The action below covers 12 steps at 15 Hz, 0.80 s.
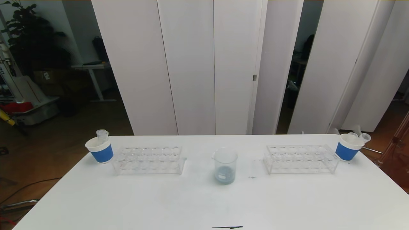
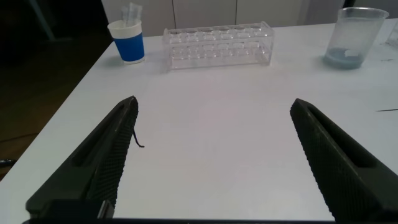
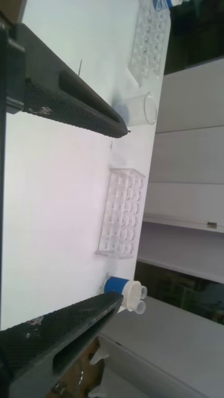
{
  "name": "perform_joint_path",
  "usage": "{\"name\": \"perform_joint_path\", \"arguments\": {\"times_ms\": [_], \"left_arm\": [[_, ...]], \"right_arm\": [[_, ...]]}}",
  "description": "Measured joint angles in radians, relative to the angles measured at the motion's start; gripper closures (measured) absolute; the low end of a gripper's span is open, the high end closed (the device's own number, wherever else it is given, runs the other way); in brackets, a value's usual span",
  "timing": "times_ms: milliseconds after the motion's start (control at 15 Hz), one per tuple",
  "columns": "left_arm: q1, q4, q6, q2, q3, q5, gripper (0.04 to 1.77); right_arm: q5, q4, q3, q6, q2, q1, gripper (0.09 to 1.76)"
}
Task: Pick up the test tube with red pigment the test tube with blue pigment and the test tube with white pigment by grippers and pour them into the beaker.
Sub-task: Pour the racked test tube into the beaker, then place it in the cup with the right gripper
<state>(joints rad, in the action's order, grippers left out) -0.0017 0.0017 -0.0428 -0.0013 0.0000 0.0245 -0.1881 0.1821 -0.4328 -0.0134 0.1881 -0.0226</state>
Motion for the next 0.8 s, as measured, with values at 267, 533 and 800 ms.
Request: {"name": "perform_joint_path", "arguments": {"times_ms": [267,533,800], "left_arm": [[0.000,0.000,0.000,0.000,0.000,0.000,0.06],[0.000,0.000,0.000,0.000,0.000,0.000,0.06],[0.000,0.000,0.000,0.000,0.000,0.000,0.06]], "right_arm": [[0.171,-0.024,0.228,0.003,-0.141,0.018,0.10],[0.201,-0.101,0.371,0.008,-0.183,0.021,0.10],[0.192,-0.146,0.409,0.006,-0.189,0.022,0.10]]}}
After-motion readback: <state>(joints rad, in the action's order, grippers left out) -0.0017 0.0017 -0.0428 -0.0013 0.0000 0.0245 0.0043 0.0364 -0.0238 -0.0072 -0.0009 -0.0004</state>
